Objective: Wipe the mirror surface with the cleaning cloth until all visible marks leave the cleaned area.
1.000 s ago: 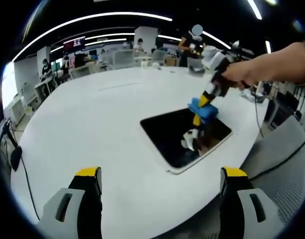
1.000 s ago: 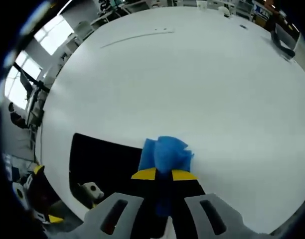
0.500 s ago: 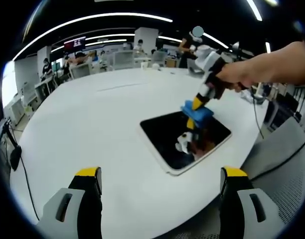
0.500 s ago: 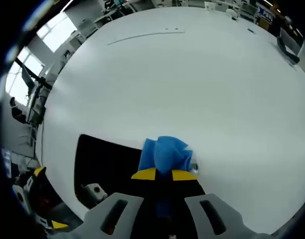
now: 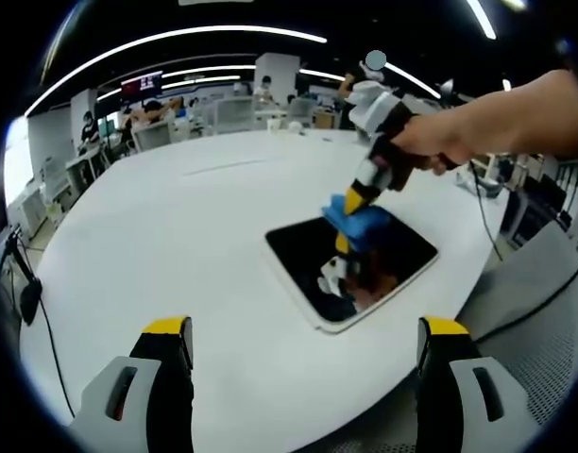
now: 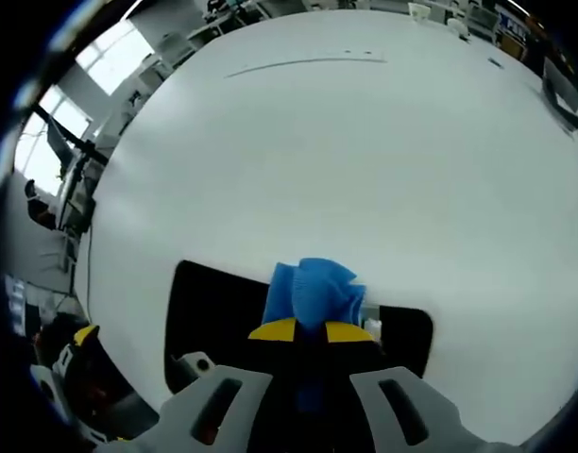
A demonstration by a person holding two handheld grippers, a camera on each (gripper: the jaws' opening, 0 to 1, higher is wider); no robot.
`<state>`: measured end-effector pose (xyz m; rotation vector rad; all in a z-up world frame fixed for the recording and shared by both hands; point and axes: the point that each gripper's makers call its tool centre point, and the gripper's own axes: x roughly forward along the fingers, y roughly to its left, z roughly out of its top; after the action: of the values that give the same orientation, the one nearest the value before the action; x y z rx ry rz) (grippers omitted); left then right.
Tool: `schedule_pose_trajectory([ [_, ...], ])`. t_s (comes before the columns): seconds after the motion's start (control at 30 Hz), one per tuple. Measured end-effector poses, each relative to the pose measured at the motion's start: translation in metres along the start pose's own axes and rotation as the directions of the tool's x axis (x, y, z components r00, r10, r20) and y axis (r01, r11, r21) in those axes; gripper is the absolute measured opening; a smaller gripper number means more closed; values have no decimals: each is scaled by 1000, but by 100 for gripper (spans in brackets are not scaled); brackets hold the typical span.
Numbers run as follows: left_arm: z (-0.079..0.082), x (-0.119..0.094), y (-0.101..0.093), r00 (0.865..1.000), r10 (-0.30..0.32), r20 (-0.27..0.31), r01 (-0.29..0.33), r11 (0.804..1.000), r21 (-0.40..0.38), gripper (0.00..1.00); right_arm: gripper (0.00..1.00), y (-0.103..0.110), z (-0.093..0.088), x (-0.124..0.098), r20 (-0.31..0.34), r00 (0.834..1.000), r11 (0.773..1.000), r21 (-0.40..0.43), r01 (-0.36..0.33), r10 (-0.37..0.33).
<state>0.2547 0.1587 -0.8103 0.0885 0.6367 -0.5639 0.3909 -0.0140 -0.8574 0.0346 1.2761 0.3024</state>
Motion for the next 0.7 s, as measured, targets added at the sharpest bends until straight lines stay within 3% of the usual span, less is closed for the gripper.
schedule_pose_trajectory([
  [0.7, -2, 1, -4, 1000, -20, -12, 20, 1000, 6, 99, 4, 58, 10, 13, -14, 997, 997, -4, -82, 82],
])
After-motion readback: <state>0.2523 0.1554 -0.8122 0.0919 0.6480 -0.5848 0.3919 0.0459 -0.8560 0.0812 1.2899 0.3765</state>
